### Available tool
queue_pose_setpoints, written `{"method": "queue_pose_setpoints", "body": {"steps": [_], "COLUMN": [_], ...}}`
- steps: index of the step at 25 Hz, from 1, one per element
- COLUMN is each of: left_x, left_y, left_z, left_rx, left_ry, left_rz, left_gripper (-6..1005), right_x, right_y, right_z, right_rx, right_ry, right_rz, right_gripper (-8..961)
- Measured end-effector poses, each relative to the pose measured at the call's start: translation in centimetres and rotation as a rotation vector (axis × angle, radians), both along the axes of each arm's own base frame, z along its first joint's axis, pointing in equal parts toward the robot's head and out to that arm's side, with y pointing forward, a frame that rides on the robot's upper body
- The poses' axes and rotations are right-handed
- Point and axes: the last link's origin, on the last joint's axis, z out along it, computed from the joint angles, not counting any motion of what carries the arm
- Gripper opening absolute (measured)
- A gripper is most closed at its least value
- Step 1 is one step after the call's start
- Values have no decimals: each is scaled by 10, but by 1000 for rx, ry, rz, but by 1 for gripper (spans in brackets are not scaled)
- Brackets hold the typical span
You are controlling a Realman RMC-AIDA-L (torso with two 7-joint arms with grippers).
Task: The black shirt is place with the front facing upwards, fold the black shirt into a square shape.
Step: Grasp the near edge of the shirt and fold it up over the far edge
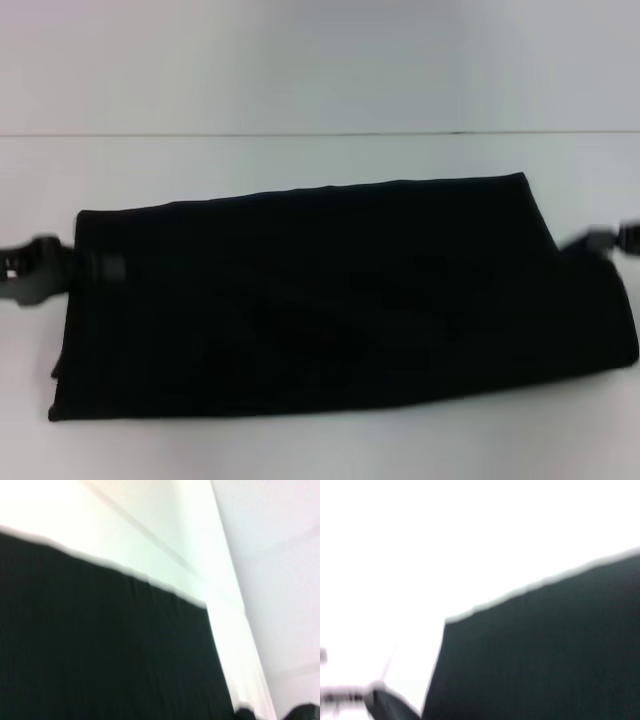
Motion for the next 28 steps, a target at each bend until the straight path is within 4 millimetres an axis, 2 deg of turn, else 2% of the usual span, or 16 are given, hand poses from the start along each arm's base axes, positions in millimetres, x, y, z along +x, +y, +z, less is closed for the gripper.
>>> {"method": "queue_pose_setpoints", "body": {"steps": [4, 8, 10, 13, 28], "left_x": [-9, -17, -17, -13, 7], "left_y": [12, 22, 24, 36, 80], "left_z": [6, -2, -5, -14, -35], "left_rx": [150, 241, 249, 287, 443], "left_ry": [-23, -31, -29, -4, 122], "left_rz": [69, 135, 141, 141, 97], "left_gripper": [19, 19, 19, 19, 19], "right_x": [2, 3, 2, -4, -10], "right_y": [20, 38, 41, 51, 79], "right_z": [-4, -21, -24, -35, -52], "right_rx": [150, 284, 299, 357, 478], "right_ry": [95, 128, 127, 116, -14], "right_rz": [-89, -168, -170, -172, -185], "right_gripper": [-1, -1, -1, -1, -1]}}
